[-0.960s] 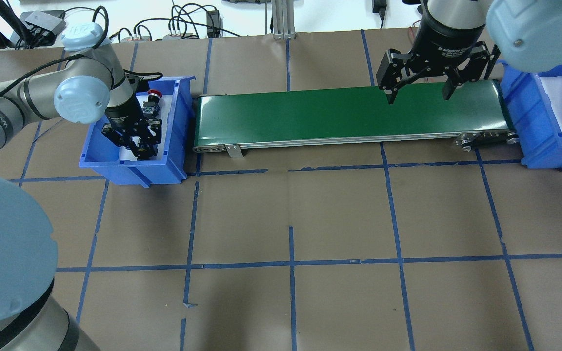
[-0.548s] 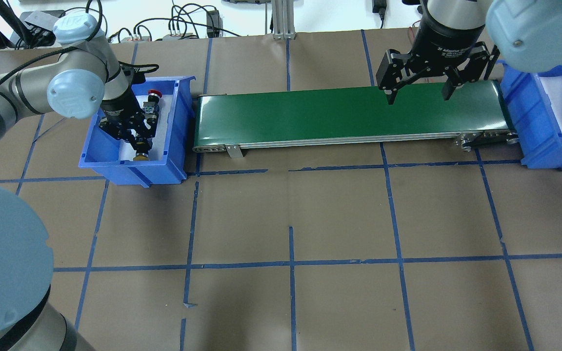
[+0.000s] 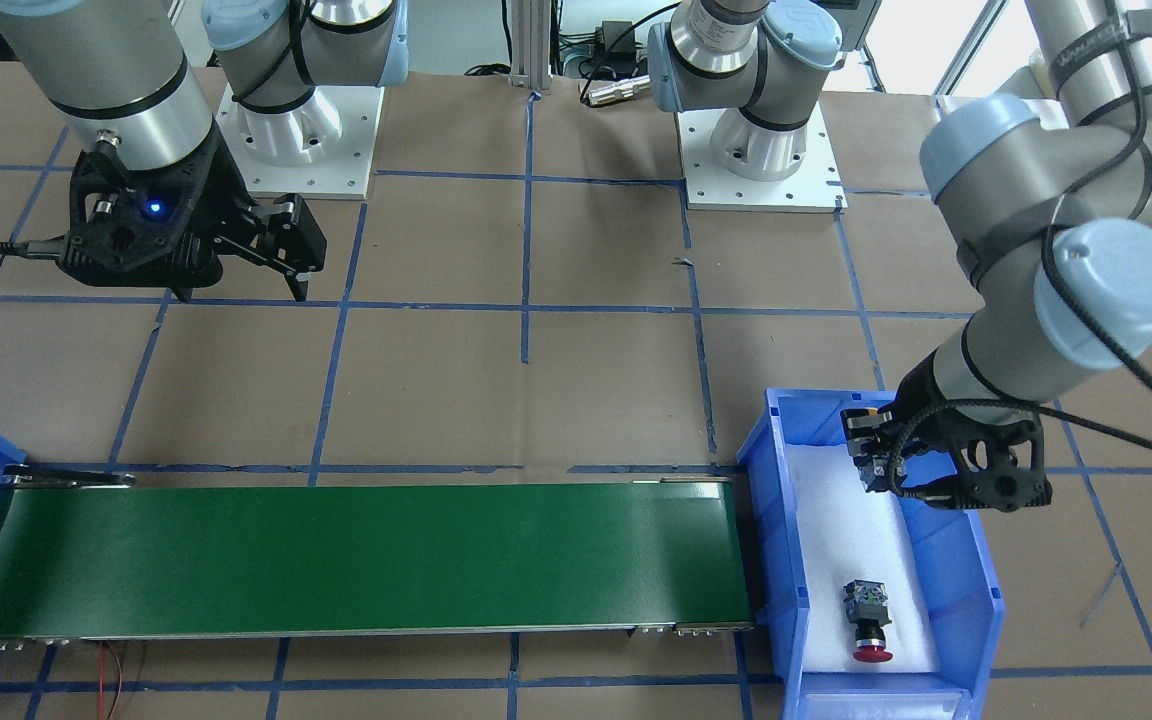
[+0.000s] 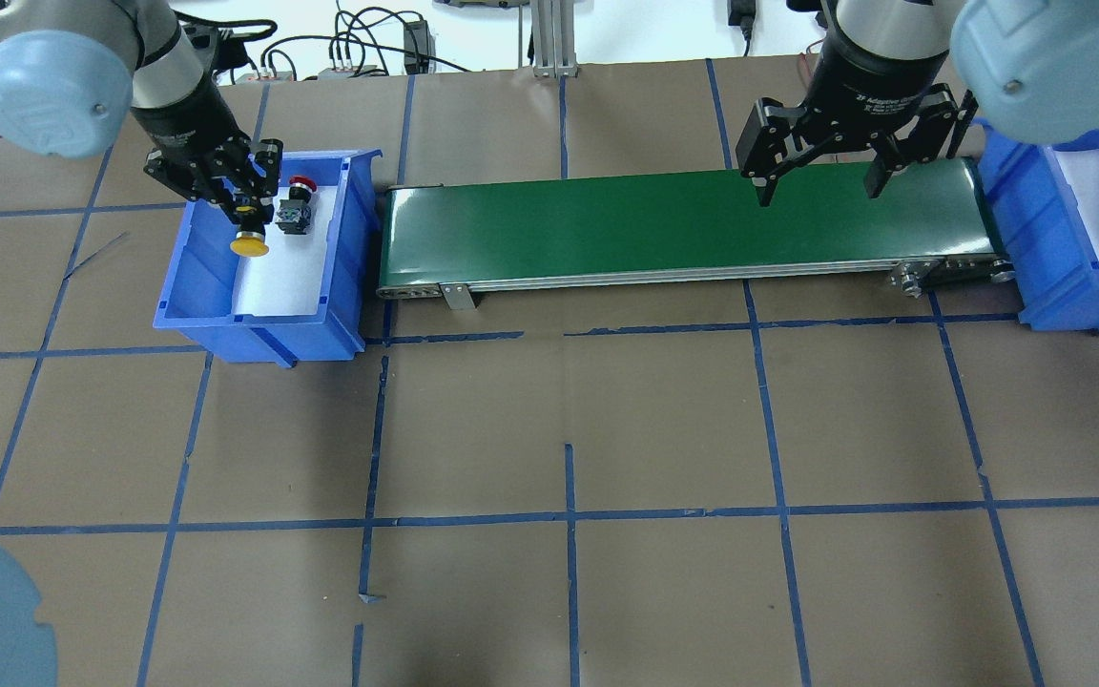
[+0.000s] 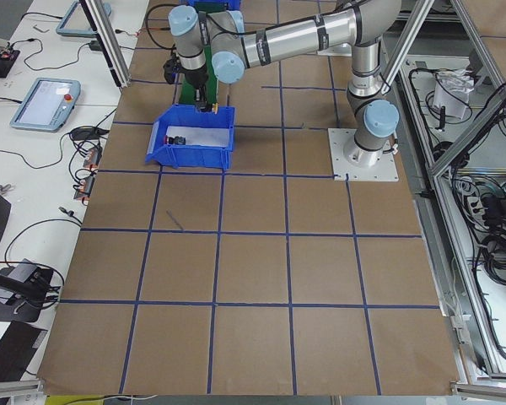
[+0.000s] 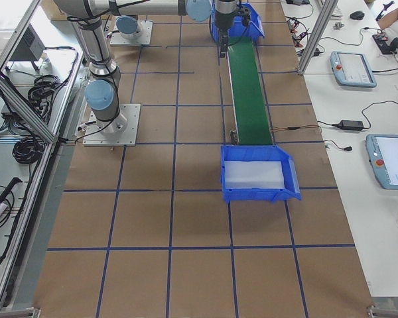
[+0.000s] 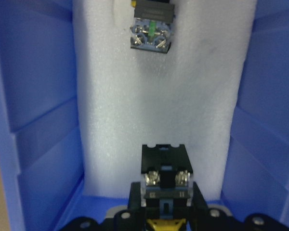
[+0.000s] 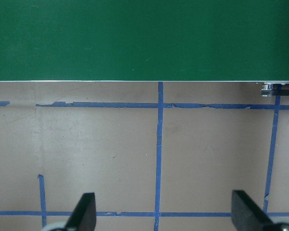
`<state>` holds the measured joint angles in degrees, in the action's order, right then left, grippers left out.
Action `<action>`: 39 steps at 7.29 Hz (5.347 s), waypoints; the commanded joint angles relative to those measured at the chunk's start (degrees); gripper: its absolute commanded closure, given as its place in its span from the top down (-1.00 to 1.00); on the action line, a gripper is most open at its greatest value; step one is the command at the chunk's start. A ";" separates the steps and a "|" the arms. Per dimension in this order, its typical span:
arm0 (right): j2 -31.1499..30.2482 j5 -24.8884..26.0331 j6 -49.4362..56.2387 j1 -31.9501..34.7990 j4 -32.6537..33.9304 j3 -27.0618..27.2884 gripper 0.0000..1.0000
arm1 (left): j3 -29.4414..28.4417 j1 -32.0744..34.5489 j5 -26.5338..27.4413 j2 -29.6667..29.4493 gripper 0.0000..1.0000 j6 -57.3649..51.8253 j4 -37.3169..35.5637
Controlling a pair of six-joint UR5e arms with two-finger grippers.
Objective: Transport two buttons from left to right
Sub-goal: 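Close the left gripper on the yellow-capped button and lift it out, then carry the yellow-capped button onto the conveyor and release it, then move the left gripper back into the bin over the red-capped button, then grasp the red-capped button with the left gripper and lift it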
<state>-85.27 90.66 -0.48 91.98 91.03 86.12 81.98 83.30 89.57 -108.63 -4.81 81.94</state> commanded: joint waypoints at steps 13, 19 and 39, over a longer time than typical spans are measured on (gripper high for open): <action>0.28 -0.14 0.39 -0.40 0.02 0.01 1.00 | -3.23 13.48 -2.91 -9.44 1.00 10.08 -10.51; 0.28 -0.22 0.30 -0.40 -0.06 0.01 1.00 | -4.72 -3.39 -1.68 -12.71 0.99 -4.07 -13.11; 0.28 0.04 0.30 -0.40 0.02 0.01 1.00 | -7.45 0.72 0.95 -1.66 -0.75 -2.32 4.55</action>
<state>-84.99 90.70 -0.18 91.58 91.05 86.13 74.30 82.97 90.10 -111.31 -7.90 85.00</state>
